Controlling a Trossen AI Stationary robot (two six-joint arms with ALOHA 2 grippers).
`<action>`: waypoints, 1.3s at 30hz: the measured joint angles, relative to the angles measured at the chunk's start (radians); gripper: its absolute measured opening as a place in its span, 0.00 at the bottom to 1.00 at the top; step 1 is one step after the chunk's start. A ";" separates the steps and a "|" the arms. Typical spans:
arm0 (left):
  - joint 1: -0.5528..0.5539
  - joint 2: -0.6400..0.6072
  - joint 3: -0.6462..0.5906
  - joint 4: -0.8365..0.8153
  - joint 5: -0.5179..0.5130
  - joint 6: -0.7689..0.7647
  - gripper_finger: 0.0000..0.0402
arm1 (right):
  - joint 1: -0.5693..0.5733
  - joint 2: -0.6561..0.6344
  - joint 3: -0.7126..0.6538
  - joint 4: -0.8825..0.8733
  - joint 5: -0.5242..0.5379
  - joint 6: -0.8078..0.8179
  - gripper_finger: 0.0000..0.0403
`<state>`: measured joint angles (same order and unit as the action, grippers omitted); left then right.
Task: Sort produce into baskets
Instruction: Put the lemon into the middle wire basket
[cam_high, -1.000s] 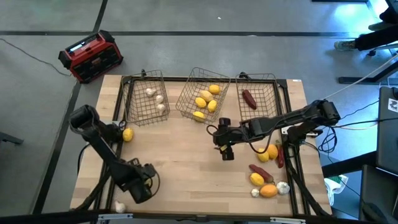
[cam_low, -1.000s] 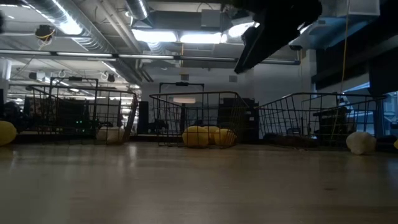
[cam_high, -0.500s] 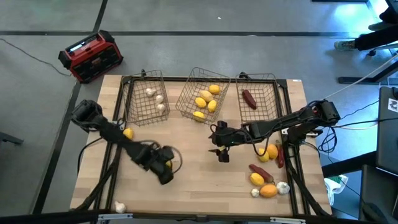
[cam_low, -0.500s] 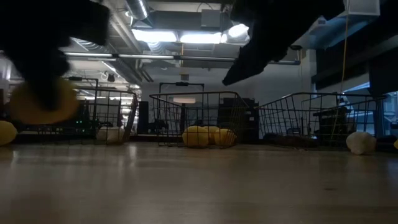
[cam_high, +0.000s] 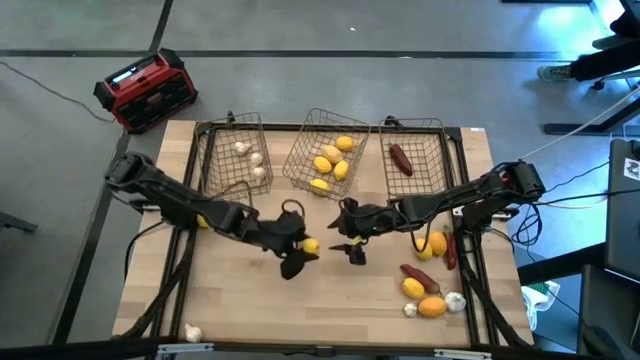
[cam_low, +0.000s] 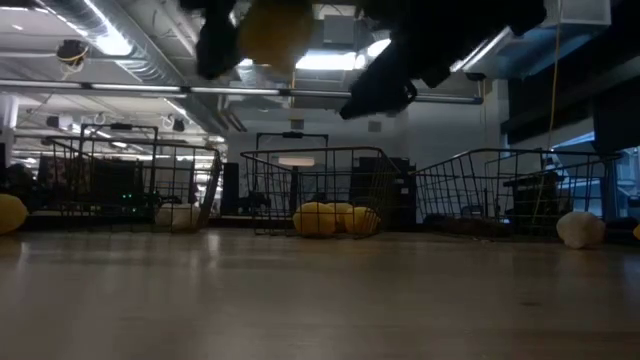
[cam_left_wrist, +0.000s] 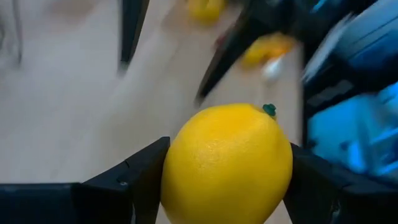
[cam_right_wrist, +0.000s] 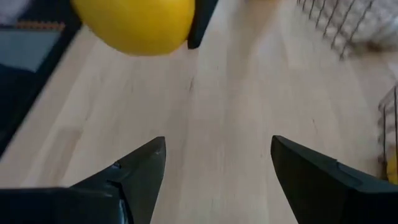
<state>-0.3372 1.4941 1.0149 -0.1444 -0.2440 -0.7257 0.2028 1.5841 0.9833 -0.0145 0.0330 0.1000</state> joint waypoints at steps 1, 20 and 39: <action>0.005 -0.012 0.000 0.036 -0.005 0.013 0.63 | 0.000 0.000 0.000 0.022 -0.001 -0.004 0.72; 0.021 -0.028 0.000 0.391 -0.146 0.177 0.65 | -0.001 -0.001 0.001 0.459 -0.137 -0.071 0.72; 0.013 -0.032 0.003 0.435 -0.185 0.258 0.65 | -0.007 -0.014 -0.002 0.585 -0.138 -0.018 0.50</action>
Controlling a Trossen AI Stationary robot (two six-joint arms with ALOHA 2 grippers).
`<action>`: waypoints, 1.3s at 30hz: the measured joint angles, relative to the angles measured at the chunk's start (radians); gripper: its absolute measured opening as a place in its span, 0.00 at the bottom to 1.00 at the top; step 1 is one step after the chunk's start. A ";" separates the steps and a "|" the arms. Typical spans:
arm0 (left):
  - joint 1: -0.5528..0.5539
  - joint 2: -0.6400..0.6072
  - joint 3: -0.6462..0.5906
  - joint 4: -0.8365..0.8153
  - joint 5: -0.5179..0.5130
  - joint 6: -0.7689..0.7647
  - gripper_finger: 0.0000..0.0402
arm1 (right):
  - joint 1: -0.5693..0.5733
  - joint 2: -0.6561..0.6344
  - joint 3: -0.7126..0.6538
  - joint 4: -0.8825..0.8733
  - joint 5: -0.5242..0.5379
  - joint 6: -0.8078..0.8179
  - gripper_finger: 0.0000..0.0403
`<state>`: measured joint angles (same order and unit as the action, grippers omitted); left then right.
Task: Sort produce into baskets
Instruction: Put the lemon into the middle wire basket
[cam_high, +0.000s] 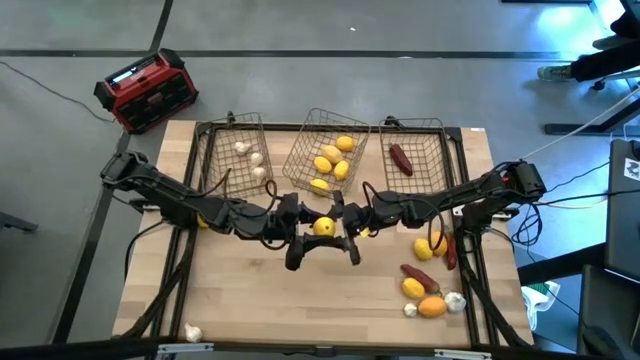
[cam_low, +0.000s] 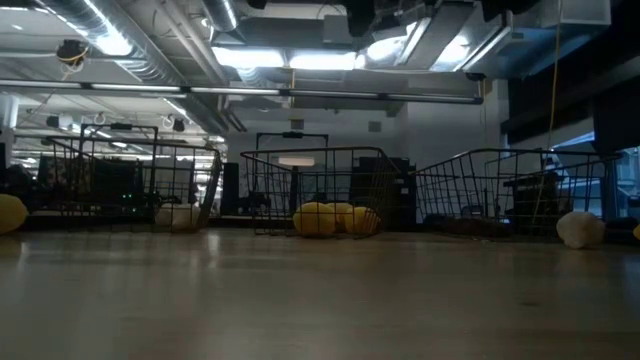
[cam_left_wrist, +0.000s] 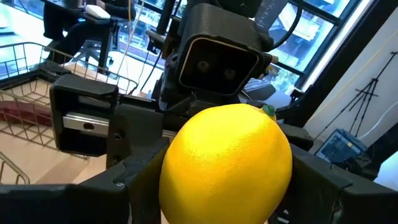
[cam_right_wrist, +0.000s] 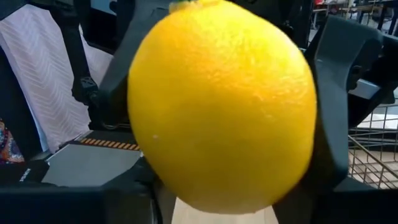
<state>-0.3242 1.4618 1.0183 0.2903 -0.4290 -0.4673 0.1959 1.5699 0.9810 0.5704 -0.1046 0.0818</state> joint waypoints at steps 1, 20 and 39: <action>0.001 0.000 0.000 0.000 -0.001 0.000 0.65 | 0.000 0.000 0.000 -0.001 0.000 0.000 0.49; 0.002 -0.014 -0.003 -0.017 -0.083 0.052 0.65 | -0.001 -0.019 0.005 -0.036 0.070 0.069 0.75; -0.003 -0.034 -0.003 -0.017 -0.144 0.102 0.65 | -0.002 -0.048 0.005 -0.024 0.156 0.097 0.61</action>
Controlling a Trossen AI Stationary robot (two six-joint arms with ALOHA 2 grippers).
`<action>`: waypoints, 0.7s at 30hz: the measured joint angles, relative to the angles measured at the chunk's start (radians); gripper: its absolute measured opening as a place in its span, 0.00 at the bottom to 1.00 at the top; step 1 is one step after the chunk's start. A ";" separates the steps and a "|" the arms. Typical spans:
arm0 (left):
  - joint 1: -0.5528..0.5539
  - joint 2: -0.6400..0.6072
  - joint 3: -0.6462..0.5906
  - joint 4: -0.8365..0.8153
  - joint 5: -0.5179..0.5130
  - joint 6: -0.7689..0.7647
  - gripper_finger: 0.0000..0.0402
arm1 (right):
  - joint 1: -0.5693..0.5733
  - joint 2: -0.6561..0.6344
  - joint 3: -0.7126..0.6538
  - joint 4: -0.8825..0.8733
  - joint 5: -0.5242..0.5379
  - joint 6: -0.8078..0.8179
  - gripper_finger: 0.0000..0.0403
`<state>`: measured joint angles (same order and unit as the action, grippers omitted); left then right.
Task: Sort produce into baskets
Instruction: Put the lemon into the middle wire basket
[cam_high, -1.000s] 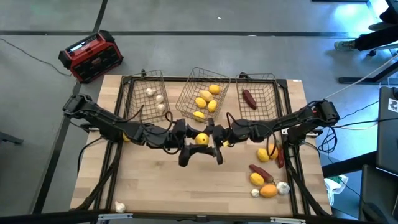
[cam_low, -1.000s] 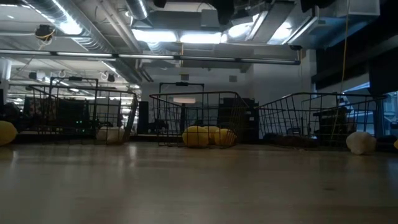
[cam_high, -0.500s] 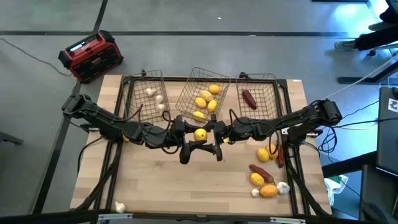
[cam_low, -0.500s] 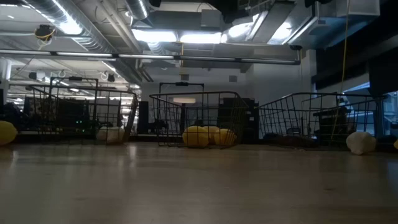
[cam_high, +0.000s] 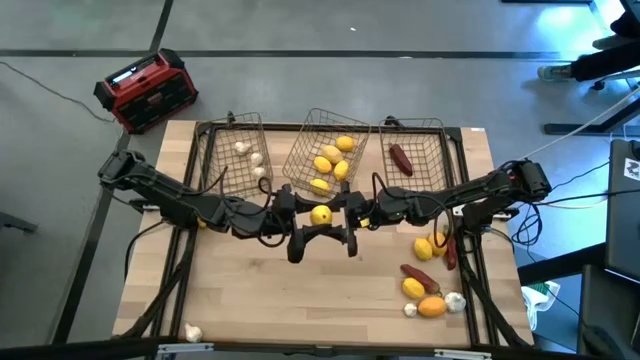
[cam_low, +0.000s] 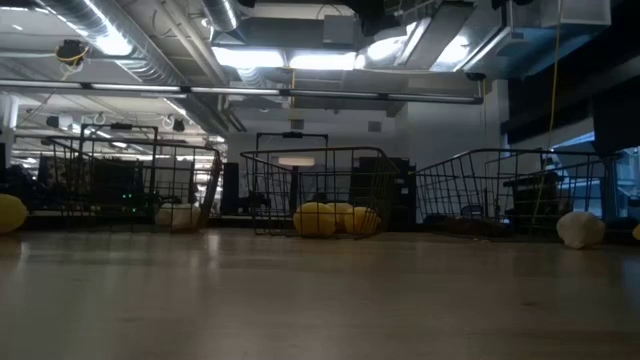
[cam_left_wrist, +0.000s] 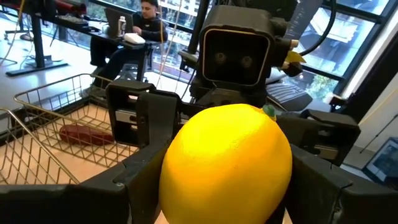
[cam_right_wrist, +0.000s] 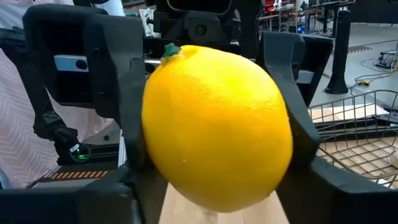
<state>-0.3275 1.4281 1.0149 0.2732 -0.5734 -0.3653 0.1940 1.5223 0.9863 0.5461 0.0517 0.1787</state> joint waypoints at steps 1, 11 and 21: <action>0.000 0.000 0.000 -0.001 0.001 0.000 0.65 | 0.000 0.000 0.000 0.000 0.000 -0.001 0.58; -0.001 0.001 0.000 -0.005 -0.001 -0.006 0.65 | 0.000 0.000 -0.001 -0.019 -0.002 -0.003 0.49; -0.002 0.000 0.000 -0.005 -0.011 -0.011 0.80 | -0.001 0.000 -0.001 -0.027 0.002 -0.016 0.51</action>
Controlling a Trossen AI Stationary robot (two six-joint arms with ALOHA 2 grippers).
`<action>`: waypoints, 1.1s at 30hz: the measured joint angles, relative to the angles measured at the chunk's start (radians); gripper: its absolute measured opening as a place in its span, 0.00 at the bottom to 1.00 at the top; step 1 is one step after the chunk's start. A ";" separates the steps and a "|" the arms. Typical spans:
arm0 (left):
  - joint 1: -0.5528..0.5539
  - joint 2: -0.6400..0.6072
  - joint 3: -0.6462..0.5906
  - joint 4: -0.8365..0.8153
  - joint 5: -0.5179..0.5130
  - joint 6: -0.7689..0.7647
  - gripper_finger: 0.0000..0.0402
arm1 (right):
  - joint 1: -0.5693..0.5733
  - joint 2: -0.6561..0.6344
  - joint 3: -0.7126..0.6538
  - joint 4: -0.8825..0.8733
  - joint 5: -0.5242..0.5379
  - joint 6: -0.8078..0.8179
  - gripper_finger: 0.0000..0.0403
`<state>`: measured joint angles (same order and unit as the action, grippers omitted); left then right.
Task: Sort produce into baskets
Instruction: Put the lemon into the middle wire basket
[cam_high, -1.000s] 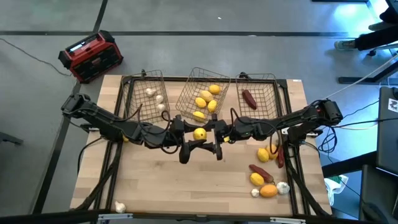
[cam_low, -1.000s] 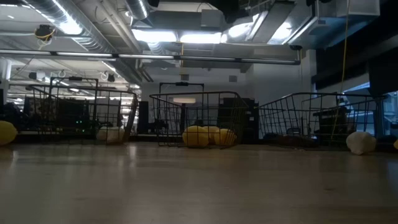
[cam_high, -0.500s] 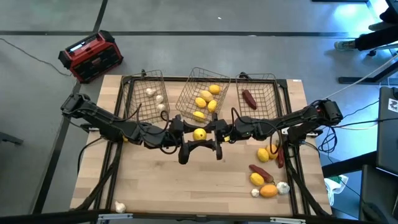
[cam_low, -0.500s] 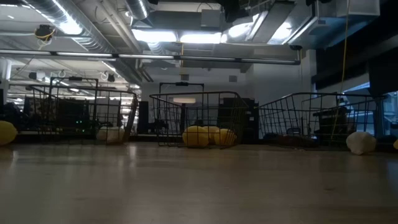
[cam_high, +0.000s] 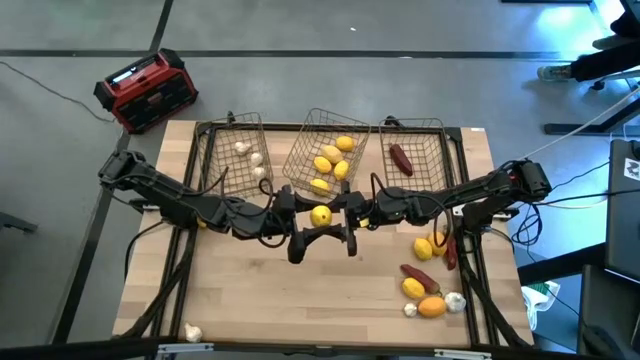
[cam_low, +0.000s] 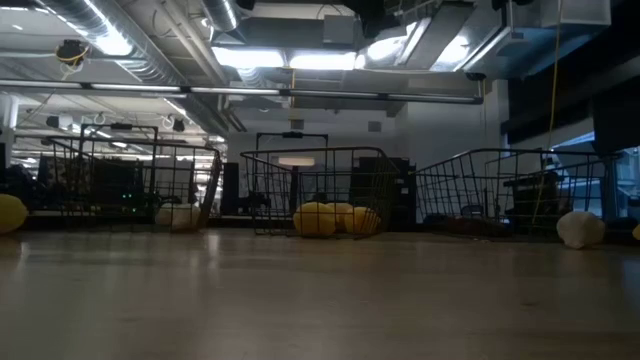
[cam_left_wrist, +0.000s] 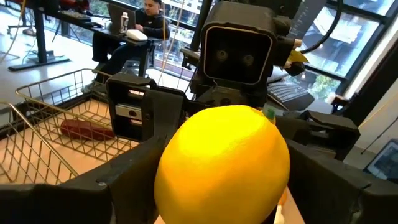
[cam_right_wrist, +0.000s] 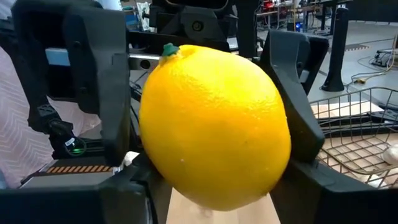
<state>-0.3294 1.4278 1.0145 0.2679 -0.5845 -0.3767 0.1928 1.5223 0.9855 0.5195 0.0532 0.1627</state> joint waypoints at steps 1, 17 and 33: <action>-0.005 -0.007 -0.001 -0.010 0.000 0.022 0.81 | 0.000 0.000 0.000 -0.001 0.001 -0.005 0.51; -0.091 -0.183 -0.005 -0.720 -0.008 -0.324 0.79 | -0.052 -0.004 0.003 -0.101 0.060 -0.041 0.52; -0.118 0.052 -0.093 -0.669 -0.026 -0.466 0.79 | -0.314 0.006 0.224 -0.685 0.060 -0.074 0.52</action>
<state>-0.4473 1.4798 0.9218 -0.4006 -0.6109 -0.8425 -0.1211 1.5281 1.2092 -0.1656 0.1128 0.0885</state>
